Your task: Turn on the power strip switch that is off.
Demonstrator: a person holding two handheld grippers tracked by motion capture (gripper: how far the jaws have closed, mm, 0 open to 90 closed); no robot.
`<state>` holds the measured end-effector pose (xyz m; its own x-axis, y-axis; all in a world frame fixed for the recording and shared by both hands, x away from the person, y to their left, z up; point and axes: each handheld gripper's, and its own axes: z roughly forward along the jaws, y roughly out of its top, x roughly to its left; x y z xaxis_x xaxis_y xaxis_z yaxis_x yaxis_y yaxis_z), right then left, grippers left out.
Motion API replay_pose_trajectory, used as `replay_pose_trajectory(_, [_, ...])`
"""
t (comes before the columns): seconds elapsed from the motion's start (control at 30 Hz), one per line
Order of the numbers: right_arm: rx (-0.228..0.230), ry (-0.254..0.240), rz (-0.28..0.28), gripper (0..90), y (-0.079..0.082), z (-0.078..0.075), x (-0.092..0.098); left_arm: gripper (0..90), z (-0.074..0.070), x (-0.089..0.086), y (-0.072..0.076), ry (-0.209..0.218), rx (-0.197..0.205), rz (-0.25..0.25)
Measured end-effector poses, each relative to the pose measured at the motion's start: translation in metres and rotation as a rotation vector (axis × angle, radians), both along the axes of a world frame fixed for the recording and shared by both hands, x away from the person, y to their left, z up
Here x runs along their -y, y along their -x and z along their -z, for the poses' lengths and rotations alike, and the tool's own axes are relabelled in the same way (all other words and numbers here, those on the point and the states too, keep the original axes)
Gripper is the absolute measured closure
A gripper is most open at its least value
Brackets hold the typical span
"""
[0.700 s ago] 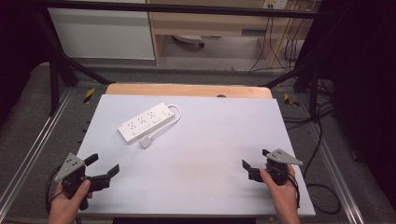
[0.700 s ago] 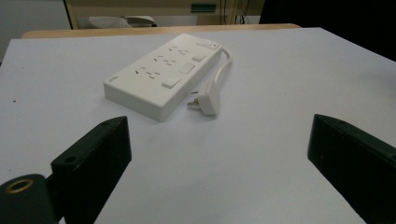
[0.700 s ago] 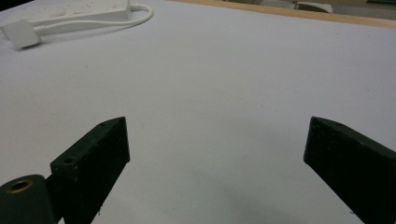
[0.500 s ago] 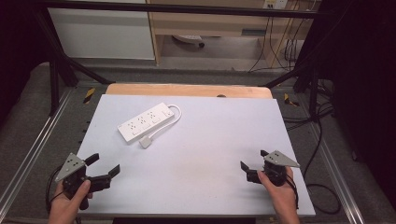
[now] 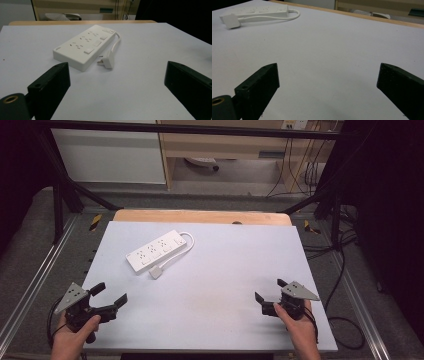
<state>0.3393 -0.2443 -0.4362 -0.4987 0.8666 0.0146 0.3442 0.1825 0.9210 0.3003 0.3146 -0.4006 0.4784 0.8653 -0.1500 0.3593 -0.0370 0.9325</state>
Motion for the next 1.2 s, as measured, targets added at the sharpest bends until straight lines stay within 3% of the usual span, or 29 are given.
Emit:
replay_pose_trajectory(0.17, [-0.027,0.001,0.008,4.3,-0.002,0.001,-0.001,6.7,-0.003,0.001,-0.006,0.005,0.02,-0.001])
replay_pose_trajectory(0.27, [-0.033,0.007,0.0,5.0,-0.003,0.001,-0.001,6.7,-0.002,0.002,-0.01,-0.005,0.006,-0.002])
replay_pose_trajectory(0.37, [-0.038,0.008,-0.01,5.0,-0.001,0.0,-0.002,6.8,-0.006,-0.001,-0.014,0.015,0.007,-0.021])
replay_pose_trajectory(0.57, [-0.047,0.013,-0.024,4.3,-0.001,0.001,-0.004,6.7,-0.016,0.0,-0.022,0.033,0.015,-0.003])
replay_pose_trajectory(0.87, [-0.059,-0.008,-0.002,4.3,-0.001,0.002,0.0,9.4,-0.027,0.016,-0.036,0.035,0.018,0.016])
replay_pose_trajectory(1.2, [-0.058,0.01,-0.032,5.6,-0.001,0.003,-0.004,9.7,-0.021,0.034,-0.047,0.02,0.008,0.026])
